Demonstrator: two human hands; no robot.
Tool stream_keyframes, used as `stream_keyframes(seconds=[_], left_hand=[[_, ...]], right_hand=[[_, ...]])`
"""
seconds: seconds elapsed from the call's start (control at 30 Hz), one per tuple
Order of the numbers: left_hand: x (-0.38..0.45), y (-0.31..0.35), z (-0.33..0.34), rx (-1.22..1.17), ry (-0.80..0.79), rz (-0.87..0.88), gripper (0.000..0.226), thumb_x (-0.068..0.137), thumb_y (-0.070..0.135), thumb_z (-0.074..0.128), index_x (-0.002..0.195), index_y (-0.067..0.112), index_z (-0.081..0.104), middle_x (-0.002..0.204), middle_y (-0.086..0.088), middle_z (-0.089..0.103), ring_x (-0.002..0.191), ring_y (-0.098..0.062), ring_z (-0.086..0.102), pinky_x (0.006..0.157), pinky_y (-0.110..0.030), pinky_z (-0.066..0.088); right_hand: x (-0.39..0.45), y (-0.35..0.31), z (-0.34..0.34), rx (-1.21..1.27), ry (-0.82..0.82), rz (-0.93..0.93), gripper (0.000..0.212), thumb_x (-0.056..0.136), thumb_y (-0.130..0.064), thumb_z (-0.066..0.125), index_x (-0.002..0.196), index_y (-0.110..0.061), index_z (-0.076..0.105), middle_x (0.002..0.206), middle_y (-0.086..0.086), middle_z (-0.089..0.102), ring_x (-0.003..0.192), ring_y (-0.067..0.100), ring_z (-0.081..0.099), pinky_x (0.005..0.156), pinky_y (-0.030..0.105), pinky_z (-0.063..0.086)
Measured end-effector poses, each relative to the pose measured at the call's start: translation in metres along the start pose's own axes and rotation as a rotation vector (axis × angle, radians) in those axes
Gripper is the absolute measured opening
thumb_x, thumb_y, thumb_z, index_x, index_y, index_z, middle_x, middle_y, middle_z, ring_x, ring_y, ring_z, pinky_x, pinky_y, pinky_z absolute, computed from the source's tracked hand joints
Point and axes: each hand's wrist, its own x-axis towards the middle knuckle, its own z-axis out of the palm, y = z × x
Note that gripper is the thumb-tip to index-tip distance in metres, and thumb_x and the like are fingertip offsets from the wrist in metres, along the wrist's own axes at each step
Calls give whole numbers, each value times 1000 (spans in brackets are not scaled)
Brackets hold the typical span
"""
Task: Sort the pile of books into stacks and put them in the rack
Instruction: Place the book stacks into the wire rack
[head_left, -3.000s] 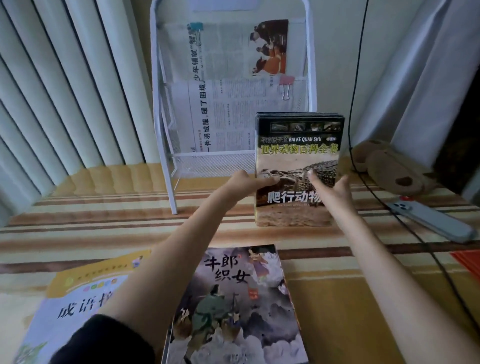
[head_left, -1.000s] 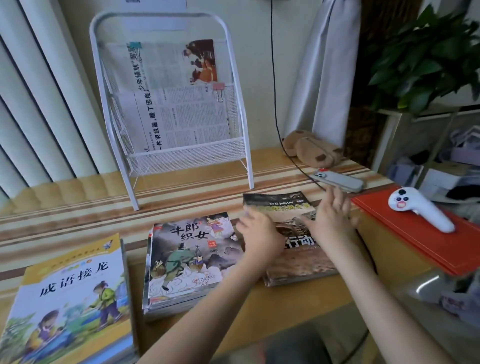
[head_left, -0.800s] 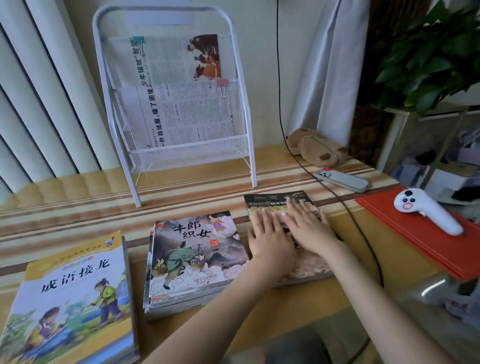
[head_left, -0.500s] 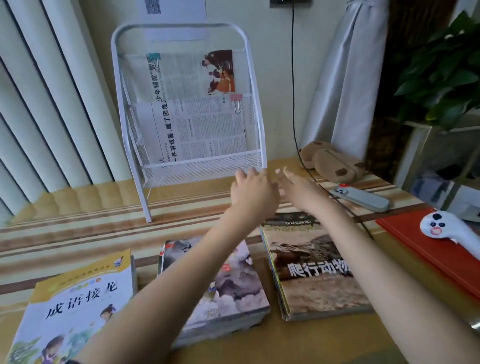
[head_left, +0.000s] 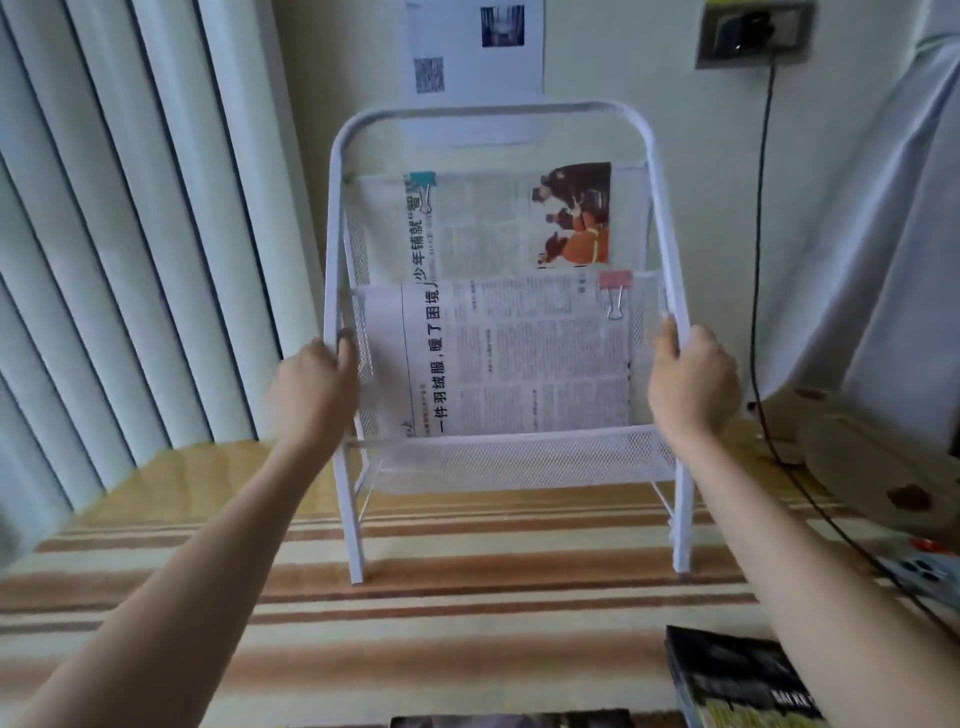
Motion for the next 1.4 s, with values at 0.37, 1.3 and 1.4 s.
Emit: stream_keyframes(seconds=[0.37, 1.3, 1.4], left_hand=[[-40, 0, -50, -174, 196, -17, 51, 97, 48, 36, 70, 5, 45, 64, -9, 46, 64, -29, 43, 58, -33, 28], [-230, -34, -88, -334, -406, -120, 72, 97, 41, 40, 149, 1, 10, 152, -22, 21, 140, -36, 20, 116, -48, 19], [-264, -31, -98, -548, -678, -389, 66, 91, 46, 50, 134, -1, 34, 123, -13, 53, 116, -27, 51, 99, -42, 43]], right_hand=[[-12, -12, -53, 123, -2, -59, 53, 99, -49, 34, 70, -7, 49, 60, 6, 47, 51, 20, 45, 44, 25, 22], [-205, -10, -181, 403, -830, 85, 85, 94, -33, 53, 151, -22, -8, 160, -2, -3, 146, 17, 5, 118, 37, 13], [-230, 1, -199, 326, -1058, 331, 89, 91, -41, 55, 150, -24, -9, 160, 0, 1, 145, 23, 14, 114, 39, 23]])
